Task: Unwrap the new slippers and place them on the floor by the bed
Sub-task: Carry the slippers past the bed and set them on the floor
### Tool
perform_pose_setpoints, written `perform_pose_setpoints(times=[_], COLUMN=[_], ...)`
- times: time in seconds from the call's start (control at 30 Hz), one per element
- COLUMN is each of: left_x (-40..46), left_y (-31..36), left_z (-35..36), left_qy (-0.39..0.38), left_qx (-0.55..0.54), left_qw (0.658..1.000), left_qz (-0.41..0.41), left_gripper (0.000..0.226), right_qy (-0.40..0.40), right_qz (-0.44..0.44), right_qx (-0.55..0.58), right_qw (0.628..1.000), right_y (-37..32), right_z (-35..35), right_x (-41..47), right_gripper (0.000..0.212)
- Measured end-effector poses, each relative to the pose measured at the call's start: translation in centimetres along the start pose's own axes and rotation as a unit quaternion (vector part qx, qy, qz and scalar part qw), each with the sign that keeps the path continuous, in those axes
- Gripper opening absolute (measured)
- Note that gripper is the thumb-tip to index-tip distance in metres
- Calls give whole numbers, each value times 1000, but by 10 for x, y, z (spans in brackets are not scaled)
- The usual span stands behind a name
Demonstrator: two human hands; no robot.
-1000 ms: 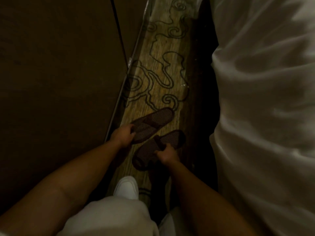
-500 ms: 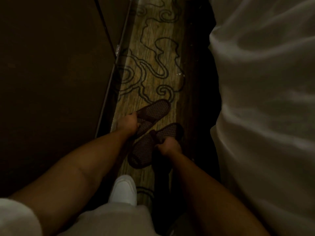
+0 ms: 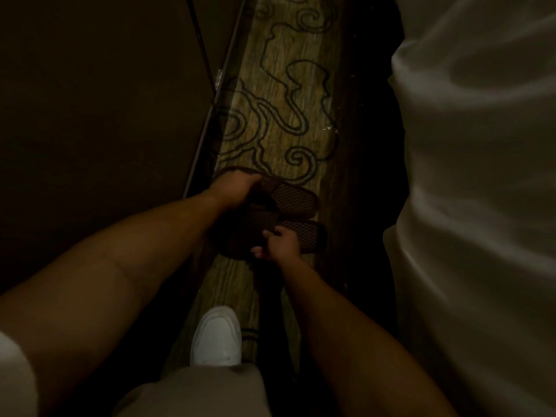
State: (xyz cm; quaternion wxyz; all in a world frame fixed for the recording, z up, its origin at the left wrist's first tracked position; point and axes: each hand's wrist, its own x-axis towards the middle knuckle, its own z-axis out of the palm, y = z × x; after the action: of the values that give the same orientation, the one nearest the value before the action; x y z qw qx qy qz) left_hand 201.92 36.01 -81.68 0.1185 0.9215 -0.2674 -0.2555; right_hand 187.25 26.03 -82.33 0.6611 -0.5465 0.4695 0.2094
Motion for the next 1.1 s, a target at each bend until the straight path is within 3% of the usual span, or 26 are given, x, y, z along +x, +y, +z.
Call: perform_pose_setpoints(times=[0.13, 0.27, 0.4, 0.5, 0.6, 0.83, 1.1], left_x=[6, 2, -5, -9, -11, -17, -54], left_y=[4, -2, -3, 2, 5, -2, 2], left_z=[4, 21, 31, 36, 37, 37, 34], left_qy=[-4, -15, 20, 43, 45, 16, 15], left_qx=[-12, -27, -8, 66, 98, 40, -1], left_qw=[1000, 997, 998, 996, 993, 996, 996], left_qz=[-26, -70, -62, -42, -44, -75, -84], left_gripper=[39, 44, 61, 60, 61, 67, 51], right_qy=[-34, -16, 25, 50, 50, 59, 41], right_qz=[11, 15, -37, -85, -85, -70, -105], right_qx=[8, -19, -70, -158, -188, -201, -294], right_qw=[999, 1000, 997, 982, 977, 975, 949], right_y=[-3, 4, 14, 13, 14, 24, 16], right_z=[14, 12, 7, 8, 4, -4, -4], right_x=[-8, -6, -3, -8, -10, -11, -17], right_gripper=[55, 20, 53, 66, 62, 56, 59])
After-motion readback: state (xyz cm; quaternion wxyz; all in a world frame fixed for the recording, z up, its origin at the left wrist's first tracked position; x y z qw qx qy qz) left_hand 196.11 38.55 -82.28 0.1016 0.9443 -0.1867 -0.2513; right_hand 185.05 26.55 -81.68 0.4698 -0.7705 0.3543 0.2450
